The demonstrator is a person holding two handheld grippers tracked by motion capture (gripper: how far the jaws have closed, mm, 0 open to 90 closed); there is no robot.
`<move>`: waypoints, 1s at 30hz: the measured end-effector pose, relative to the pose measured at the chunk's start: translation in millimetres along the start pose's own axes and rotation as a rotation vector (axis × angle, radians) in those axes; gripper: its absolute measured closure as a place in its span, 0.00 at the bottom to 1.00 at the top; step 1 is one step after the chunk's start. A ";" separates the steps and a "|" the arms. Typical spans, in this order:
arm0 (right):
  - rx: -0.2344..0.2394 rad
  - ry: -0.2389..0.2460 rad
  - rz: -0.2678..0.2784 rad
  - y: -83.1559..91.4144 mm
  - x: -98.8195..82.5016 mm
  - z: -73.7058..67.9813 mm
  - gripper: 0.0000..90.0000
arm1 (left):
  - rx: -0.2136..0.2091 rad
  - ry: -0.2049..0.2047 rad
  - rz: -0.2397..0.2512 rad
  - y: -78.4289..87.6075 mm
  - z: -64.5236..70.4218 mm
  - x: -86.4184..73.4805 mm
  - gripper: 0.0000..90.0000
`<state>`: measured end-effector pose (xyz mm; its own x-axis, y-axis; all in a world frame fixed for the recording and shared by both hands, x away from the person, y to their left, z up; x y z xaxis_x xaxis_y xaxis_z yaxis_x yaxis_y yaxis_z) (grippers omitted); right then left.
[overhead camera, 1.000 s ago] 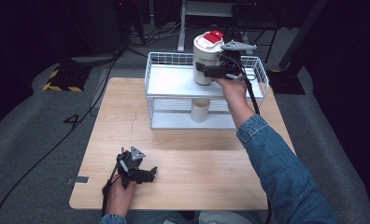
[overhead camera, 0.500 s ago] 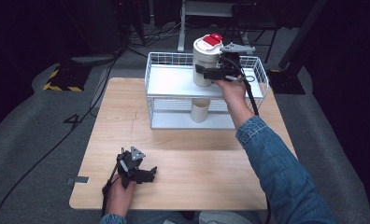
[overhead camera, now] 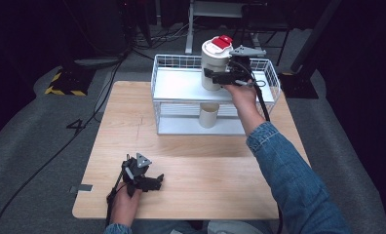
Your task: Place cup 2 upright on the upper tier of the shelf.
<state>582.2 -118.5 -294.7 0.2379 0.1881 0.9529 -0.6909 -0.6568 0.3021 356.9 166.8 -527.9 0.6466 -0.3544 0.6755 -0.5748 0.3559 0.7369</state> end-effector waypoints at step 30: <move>0.003 0.013 0.020 21.1 7.2 3.4 0.05 | 0.001 0.001 0.000 -0.5 -0.2 0.4 0.00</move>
<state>571.7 -133.5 -281.6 0.2146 0.1844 0.9591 -0.6934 -0.6628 0.2826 357.5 166.7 -528.0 0.6470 -0.3536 0.6756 -0.5752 0.3554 0.7368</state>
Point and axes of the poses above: each handheld gripper's, and its own axes: y roughly backward along the jaws, x roughly out of its top, z roughly to its right, the point moved 3 cm from there along -y, roughly forward along the jaws, and after that the axes turned 1 degree about z, right-handed, at the moved point
